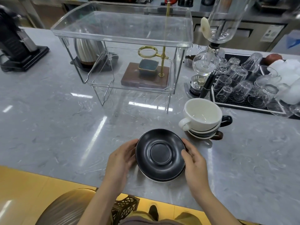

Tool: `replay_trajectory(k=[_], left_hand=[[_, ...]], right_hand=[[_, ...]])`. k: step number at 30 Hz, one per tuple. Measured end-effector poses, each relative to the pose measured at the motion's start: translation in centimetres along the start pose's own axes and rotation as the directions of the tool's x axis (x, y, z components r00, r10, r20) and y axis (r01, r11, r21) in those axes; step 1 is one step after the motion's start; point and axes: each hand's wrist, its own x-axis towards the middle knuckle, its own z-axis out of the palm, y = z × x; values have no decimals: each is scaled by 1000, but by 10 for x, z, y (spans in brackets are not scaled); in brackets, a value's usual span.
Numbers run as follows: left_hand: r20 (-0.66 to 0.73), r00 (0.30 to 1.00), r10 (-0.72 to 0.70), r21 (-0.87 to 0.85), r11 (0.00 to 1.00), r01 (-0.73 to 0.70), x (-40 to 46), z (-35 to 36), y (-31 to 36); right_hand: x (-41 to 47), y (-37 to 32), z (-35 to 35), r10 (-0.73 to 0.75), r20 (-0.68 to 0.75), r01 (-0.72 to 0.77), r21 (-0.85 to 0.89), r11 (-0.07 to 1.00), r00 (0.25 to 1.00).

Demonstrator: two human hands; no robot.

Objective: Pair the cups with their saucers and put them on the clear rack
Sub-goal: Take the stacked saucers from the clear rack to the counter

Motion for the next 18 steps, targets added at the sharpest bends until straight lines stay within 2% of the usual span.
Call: replay_trajectory(k=[4, 7, 9, 12, 14, 18], left_hand=[[-115, 986, 117, 265, 961, -83, 4, -8, 2], [-101, 977, 186, 451, 884, -122, 6, -14, 2], [-49, 971, 235, 600, 784, -160, 6, -13, 2], [73, 945, 318, 808, 537, -243, 5, -10, 1], [117, 933, 340, 852, 448, -270, 5, -9, 1], [137, 928, 345, 867, 411, -281, 8, -8, -1]], right_hand=[[4, -1, -14, -82, -51, 74, -137, 988, 995], [7, -5, -23, -141, -22, 129, -289, 949, 990], [7, -7, -25, -183, 4, 170, -398, 902, 983], [8, -7, -27, -230, 32, 207, -563, 800, 973], [9, -6, -29, -240, 53, 217, -648, 730, 969], [6, -4, -25, -217, 95, 216, -729, 650, 972]])
